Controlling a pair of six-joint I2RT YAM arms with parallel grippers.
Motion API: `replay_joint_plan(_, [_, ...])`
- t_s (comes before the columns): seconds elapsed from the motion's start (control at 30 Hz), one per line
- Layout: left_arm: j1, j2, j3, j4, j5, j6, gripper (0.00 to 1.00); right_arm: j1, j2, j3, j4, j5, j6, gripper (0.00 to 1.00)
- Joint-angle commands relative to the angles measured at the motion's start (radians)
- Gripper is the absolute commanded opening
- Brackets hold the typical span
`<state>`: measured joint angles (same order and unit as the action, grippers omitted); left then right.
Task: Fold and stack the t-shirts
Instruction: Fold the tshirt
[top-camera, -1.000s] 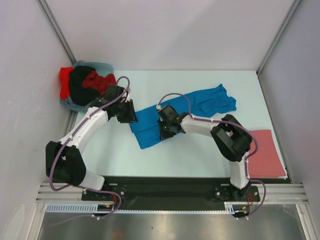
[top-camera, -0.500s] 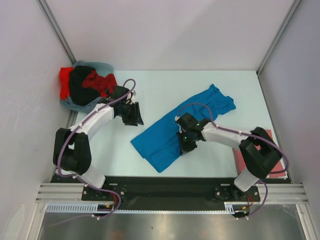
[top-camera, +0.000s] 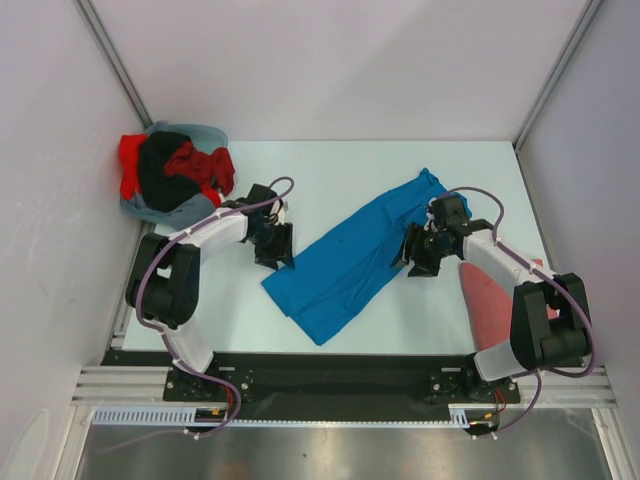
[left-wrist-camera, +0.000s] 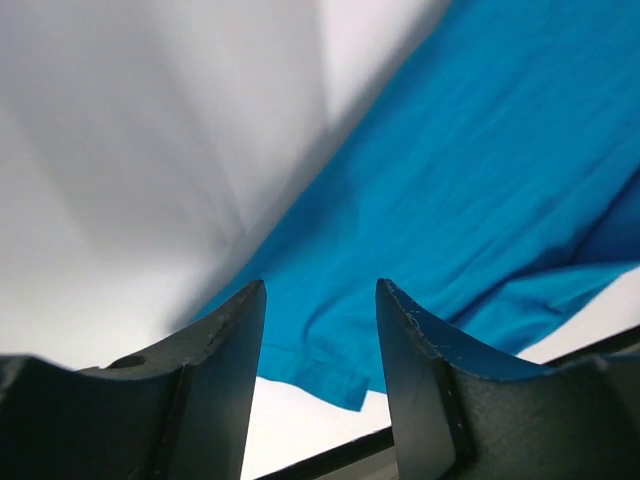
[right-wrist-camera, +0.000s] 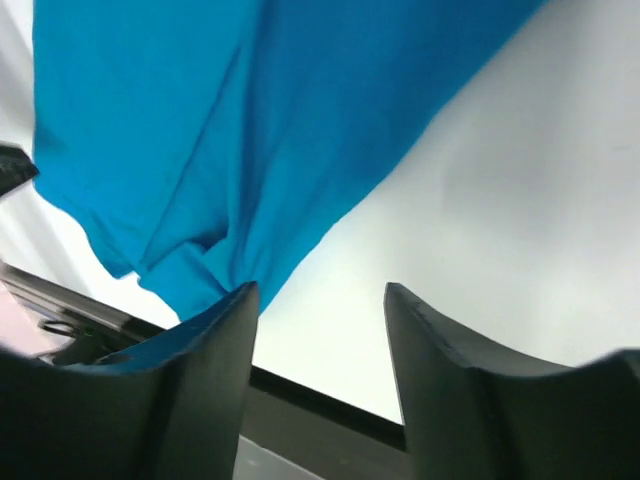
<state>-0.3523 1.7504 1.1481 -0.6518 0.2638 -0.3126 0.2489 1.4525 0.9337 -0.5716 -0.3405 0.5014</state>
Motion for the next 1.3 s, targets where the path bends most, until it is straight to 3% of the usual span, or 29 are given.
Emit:
replay_joint_plan(0.0, [0.001, -0.011, 0.002, -0.015, -0.075, 0.043, 0.55, -0.106, 0.006, -0.021, 0.039, -0.049, 0.046, 0.61])
replay_joint_plan(0.17, [0.001, -0.008, -0.063, -0.031, -0.052, 0.047, 0.56, -0.334, 0.060, -0.029, 0.119, -0.140, 0.091, 0.76])
replay_joint_plan(0.5, [0.003, 0.012, -0.125, -0.037, -0.054, 0.064, 0.57, -0.444, 0.270, 0.108, 0.278, -0.043, 0.137, 0.77])
replay_joint_plan(0.6, [0.006, 0.026, -0.128, -0.039, -0.054, 0.067, 0.50, -0.445, 0.339, 0.149, 0.332, -0.020, 0.166, 0.69])
replay_joint_plan(0.67, [0.010, 0.040, -0.129, -0.042, -0.046, 0.064, 0.38, -0.445, 0.385, 0.172, 0.355, -0.003, 0.173, 0.63])
replay_joint_plan(0.83, [0.012, 0.043, -0.154, -0.028, -0.025, 0.053, 0.20, -0.447, 0.459, 0.261, 0.368, 0.081, 0.198, 0.46])
replay_joint_plan(0.93, [0.012, 0.031, -0.178, -0.013, -0.012, 0.043, 0.08, -0.445, 0.499, 0.295, 0.380, 0.129, 0.229, 0.42])
replay_joint_plan(0.97, [0.012, 0.026, -0.185, -0.006, -0.009, 0.041, 0.00, -0.445, 0.509, 0.300, 0.401, 0.136, 0.239, 0.42])
replay_joint_plan(1.13, [0.012, -0.018, -0.224, 0.027, 0.031, 0.014, 0.00, -0.422, 0.598, 0.362, 0.452, 0.172, 0.273, 0.41])
replay_joint_plan(1.2, [0.012, -0.034, -0.240, 0.040, 0.058, -0.002, 0.00, -0.398, 0.635, 0.419, 0.466, 0.188, 0.256, 0.38])
replay_joint_plan(1.27, [0.009, -0.067, -0.274, 0.069, 0.100, -0.029, 0.00, -0.387, 0.693, 0.479, 0.478, 0.176, 0.259, 0.28])
